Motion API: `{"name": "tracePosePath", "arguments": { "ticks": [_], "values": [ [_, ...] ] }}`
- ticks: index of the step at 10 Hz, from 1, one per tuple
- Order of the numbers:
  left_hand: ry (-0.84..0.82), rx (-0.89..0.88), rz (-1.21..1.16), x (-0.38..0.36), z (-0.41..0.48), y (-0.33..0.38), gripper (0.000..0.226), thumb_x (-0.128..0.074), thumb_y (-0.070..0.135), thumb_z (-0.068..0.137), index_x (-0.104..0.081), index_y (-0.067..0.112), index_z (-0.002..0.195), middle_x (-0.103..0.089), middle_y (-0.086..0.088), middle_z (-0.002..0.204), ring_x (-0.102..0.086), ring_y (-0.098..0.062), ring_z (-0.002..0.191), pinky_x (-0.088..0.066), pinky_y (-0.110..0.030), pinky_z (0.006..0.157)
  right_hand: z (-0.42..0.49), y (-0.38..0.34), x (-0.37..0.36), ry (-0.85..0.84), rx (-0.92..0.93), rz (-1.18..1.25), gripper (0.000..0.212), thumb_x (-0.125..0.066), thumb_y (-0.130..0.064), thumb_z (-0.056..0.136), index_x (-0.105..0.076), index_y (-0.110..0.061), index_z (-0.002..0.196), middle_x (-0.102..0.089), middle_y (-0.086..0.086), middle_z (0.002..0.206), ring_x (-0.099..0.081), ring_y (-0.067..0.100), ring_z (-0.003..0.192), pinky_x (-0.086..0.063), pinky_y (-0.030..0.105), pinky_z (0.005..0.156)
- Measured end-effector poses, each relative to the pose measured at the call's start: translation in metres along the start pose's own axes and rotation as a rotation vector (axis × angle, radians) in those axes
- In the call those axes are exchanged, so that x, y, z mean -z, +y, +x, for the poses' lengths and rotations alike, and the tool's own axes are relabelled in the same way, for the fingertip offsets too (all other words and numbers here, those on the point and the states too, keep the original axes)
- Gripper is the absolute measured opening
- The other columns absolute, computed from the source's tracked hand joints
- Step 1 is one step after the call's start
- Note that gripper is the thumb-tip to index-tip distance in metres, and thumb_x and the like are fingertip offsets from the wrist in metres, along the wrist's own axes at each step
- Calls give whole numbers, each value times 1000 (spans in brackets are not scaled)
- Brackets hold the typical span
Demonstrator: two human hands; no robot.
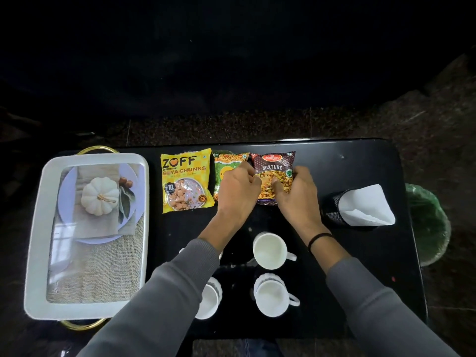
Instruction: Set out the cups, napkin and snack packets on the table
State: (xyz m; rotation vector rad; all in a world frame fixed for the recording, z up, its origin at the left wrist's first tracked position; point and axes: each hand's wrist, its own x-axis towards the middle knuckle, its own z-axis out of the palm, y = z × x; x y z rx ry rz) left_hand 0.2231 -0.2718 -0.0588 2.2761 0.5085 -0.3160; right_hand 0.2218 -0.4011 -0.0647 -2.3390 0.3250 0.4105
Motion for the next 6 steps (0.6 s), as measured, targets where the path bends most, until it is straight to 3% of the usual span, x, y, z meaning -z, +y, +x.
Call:
{"name": "tracePosePath", "arguments": {
  "ticks": [1,2,3,4,5,6],
  "values": [
    [-17,-12,-4,5,-6,-2,13,-64,18,94,-69,10,103,-74,-3,85,-70,-19,77,-60,-36,72,-13,-4,-1,57,166,-143,43,-63,-17,96,-47,-1,132,-52,15,129,-48,28,123,-41,34,101],
    [-46,-43,23,11,-16,-4,19,-61,24,95,-65,15,111,-72,-2,80,-68,-23,77,-57,-37,71,-24,-10,-3,93,277,-210,31,-60,-17,96,-54,-2,123,-55,16,122,-51,31,115,-43,42,97],
    [-64,-66,64,21,-28,-6,19,-58,33,97,-62,19,110,-70,-3,76,-66,-25,73,-54,-36,66,-38,-20,-3,86,324,-153,21,-59,-15,97,-56,-4,114,-58,13,115,-56,30,105,-45,38,86],
    [-52,-82,100,36,-40,-7,19,-55,39,98,-59,20,97,-66,-1,67,-64,-24,63,-51,-33,61,-53,-32,-2,107,351,-125,17,-61,-18,96,-58,-7,109,-62,9,107,-59,26,95,-47,34,74],
    [-59,-78,130,53,-53,-10,31,-52,46,97,-55,19,82,-64,1,65,-66,-27,66,-52,-35,64,-69,-42,0,117,325,-150,16,-61,-26,97,-55,-11,97,-64,6,90,-60,26,80,-50,38,63],
    [-56,-133,177,69,-70,-16,34,-50,42,98,-50,18,73,-57,4,62,-61,-27,70,-43,-34,61,-93,-51,2,120,278,-188,19,-62,-29,96,-52,-13,91,-62,4,79,-58,26,72,-44,34,56]
  ]
}}
